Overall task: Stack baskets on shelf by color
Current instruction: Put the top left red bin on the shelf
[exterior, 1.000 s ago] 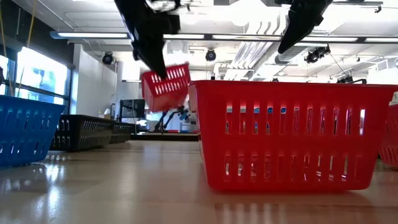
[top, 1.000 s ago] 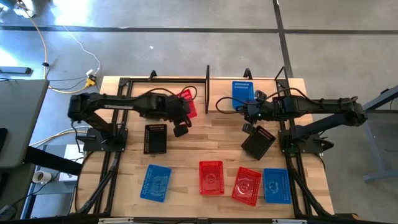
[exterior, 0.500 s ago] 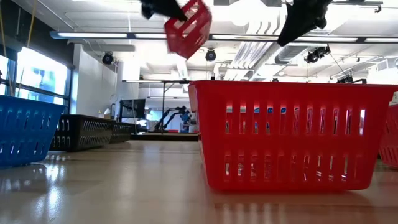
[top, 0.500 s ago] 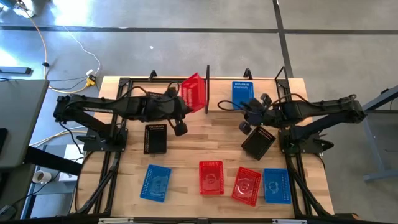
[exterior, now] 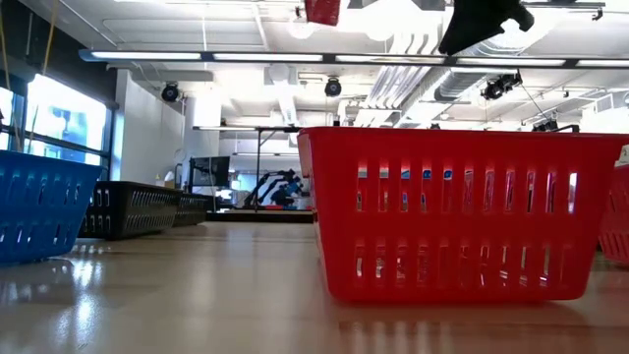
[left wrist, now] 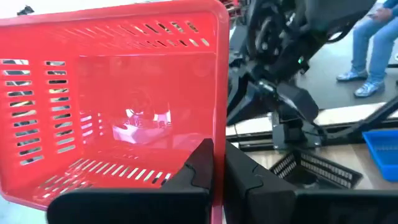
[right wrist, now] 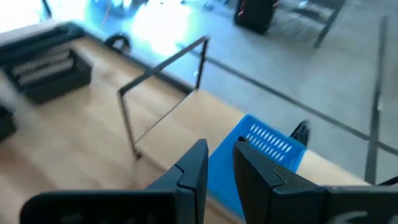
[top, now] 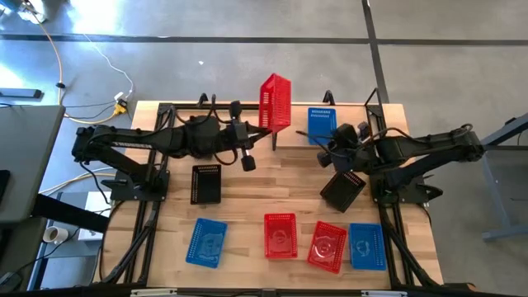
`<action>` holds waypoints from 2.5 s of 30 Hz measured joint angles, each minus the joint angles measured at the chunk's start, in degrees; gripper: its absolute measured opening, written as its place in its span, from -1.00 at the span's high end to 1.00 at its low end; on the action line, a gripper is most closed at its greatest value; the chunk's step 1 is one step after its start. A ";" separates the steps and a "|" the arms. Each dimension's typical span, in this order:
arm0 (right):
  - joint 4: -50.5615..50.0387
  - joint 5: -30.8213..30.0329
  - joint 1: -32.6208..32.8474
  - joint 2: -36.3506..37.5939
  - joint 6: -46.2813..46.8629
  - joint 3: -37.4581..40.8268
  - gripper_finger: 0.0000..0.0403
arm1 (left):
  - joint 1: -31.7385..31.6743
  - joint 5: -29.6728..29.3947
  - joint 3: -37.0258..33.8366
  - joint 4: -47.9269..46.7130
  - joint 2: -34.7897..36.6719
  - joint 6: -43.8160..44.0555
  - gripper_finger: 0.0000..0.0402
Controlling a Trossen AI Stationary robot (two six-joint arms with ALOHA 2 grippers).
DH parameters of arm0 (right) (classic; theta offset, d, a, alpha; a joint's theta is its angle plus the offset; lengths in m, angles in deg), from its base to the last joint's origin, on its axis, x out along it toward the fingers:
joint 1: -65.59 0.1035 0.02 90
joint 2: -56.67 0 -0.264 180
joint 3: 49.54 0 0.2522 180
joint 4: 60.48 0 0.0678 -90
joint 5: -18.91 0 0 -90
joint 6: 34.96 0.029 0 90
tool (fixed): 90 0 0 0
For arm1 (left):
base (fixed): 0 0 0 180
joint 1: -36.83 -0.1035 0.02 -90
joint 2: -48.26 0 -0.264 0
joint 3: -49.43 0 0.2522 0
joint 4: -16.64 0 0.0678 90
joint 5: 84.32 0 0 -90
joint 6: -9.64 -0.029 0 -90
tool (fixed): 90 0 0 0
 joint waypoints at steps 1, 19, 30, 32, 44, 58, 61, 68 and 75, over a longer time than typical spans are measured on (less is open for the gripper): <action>0.03 -1.72 0.00 0.42 0.67 0.00 0.69 | -0.36 0.04 -0.02 0.44 -0.39 -0.05 1.00; 0.48 -4.36 -2.64 8.45 -4.37 0.00 0.69 | -4.57 0.21 2.02 2.21 -10.45 -2.92 1.00; -0.04 -0.38 -3.62 8.35 -4.32 0.00 0.69 | -7.13 1.07 14.22 -8.93 -20.83 -2.53 1.00; -0.09 -0.22 -3.63 8.35 -4.30 0.00 0.69 | -7.30 1.14 15.52 -10.27 -22.78 -0.77 1.00; -0.48 1.73 -3.63 8.35 -4.01 0.00 0.69 | -8.01 1.53 17.90 -17.35 -28.86 -0.29 1.00; -0.69 2.18 -3.52 8.35 -2.48 0.00 0.69 | -11.36 6.24 18.03 -17.99 -29.40 1.27 1.00; -0.68 2.16 -3.52 8.35 -2.48 0.00 0.69 | -11.72 6.76 18.03 -18.75 -29.47 1.70 1.00; -0.79 2.16 -3.52 8.33 -2.46 0.00 0.69 | -11.65 7.87 18.00 -18.50 -31.54 2.53 1.00; -0.79 2.16 -3.52 8.33 -2.26 0.00 0.69 | -12.04 7.05 18.03 -19.93 -34.00 2.30 1.00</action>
